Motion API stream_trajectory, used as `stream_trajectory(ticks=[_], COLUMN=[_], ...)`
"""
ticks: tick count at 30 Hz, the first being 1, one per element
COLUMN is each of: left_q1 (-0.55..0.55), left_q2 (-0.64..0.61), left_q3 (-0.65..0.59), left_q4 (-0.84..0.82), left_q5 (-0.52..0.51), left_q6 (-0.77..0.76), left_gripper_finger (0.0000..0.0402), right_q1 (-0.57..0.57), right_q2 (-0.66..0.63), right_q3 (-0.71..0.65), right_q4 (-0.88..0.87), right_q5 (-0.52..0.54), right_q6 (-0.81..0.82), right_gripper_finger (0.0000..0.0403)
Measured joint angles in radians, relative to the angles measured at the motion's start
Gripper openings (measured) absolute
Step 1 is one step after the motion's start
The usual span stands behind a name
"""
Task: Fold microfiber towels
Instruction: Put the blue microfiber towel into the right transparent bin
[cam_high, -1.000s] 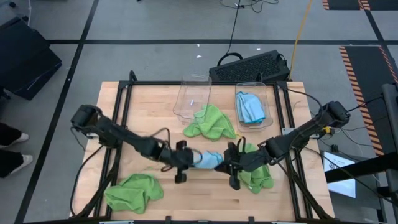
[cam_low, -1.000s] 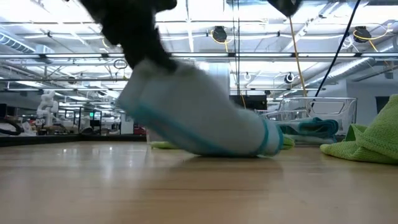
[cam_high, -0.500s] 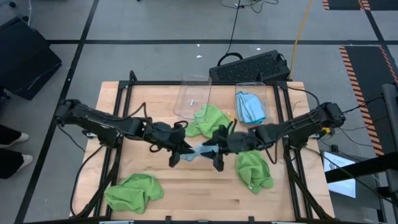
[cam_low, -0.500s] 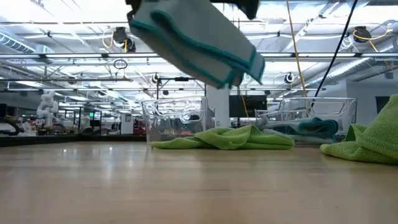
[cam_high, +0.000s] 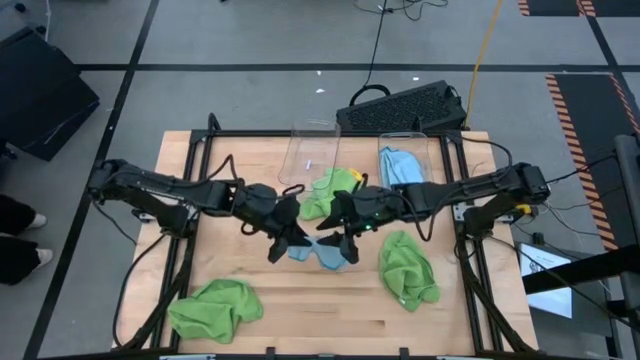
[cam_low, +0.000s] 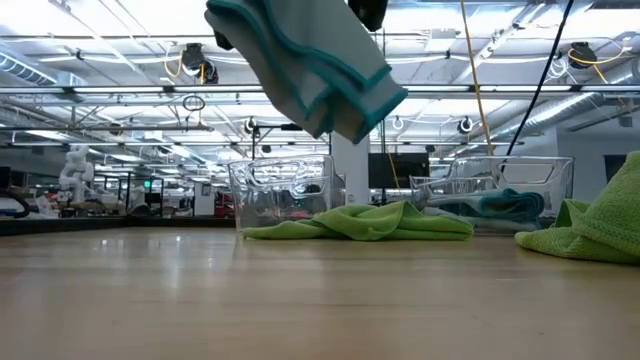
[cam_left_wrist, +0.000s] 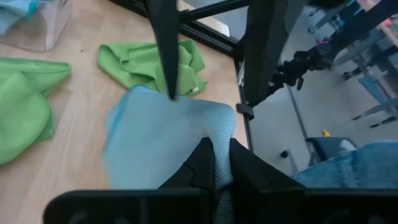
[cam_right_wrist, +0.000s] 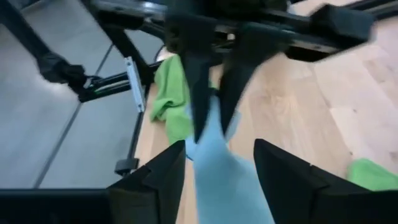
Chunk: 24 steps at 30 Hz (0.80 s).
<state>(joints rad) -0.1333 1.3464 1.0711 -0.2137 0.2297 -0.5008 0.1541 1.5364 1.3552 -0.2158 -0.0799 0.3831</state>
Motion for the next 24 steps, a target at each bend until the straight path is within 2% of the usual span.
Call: stream_trajectory(ticks=[5,11,15,24], left_q1=[0.043,0.088,0.105,0.128], left_q2=[0.0,0.0,0.0,0.0], left_q3=[0.0,0.0,0.0,0.0], left_q4=[0.032,0.052,0.054,0.066], left_q5=[0.044,0.086,0.087,0.113], left_q6=[-0.027,-0.061,-0.062,-0.046], left_gripper_finger=[0.0025,0.0026,0.0026,0.0026], right_q1=[-0.033,-0.075,-0.1,-0.109], right_q2=[0.0,-0.001,0.0,0.041], right_q3=[0.0,0.0,0.0,-0.001], right_q4=[-0.001,-0.005,-0.004,-0.014], right_q5=[-0.049,-0.059,-0.13,-0.19], right_q6=[-0.069,-0.165,-0.216,-0.271], right_gripper_finger=[0.0163,0.0161,0.0155,0.0088])
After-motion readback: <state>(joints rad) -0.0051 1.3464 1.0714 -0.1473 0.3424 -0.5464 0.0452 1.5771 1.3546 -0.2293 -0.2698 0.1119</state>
